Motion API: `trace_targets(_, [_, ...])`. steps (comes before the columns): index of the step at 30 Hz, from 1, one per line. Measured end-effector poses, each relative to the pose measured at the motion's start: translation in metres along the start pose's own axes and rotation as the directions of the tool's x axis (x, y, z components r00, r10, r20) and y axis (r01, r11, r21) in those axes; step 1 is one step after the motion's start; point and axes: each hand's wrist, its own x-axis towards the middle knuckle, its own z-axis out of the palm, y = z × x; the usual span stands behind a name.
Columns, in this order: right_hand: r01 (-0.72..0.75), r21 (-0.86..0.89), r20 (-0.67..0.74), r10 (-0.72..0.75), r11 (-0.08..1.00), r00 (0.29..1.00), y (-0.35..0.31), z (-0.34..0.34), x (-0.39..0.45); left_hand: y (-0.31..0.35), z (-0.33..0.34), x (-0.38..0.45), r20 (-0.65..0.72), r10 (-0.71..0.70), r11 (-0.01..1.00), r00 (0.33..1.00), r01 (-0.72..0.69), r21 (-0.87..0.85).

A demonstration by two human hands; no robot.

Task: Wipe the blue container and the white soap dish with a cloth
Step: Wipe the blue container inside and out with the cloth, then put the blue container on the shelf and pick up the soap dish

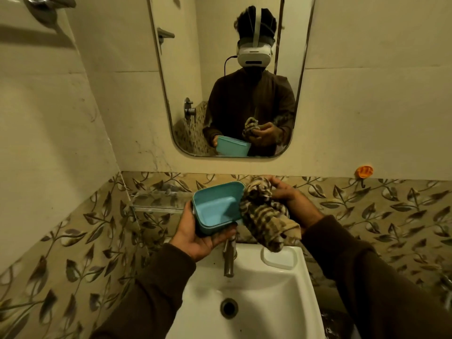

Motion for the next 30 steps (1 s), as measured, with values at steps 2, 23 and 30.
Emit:
trace_targets(2, [-0.007,-0.206,-0.107,-0.015,0.979,0.994,-0.003,-0.002,0.003,0.009,-0.005,-0.001,0.007,-0.007,1.0,1.0,0.007,-0.012])
trace_targets(23, [-0.083,-0.97,-0.143,-0.258,0.229,0.956,0.033,0.016,0.046,0.052,-0.035,0.011,-0.118,0.268,0.877,0.956,-0.192,0.442])
trace_targets(30, [-0.125,-0.965,-0.19,-0.284,0.231,0.94,0.032,0.015,0.097,0.07,-0.033,0.017,-0.084,0.571,0.632,0.816,-0.373,0.679])
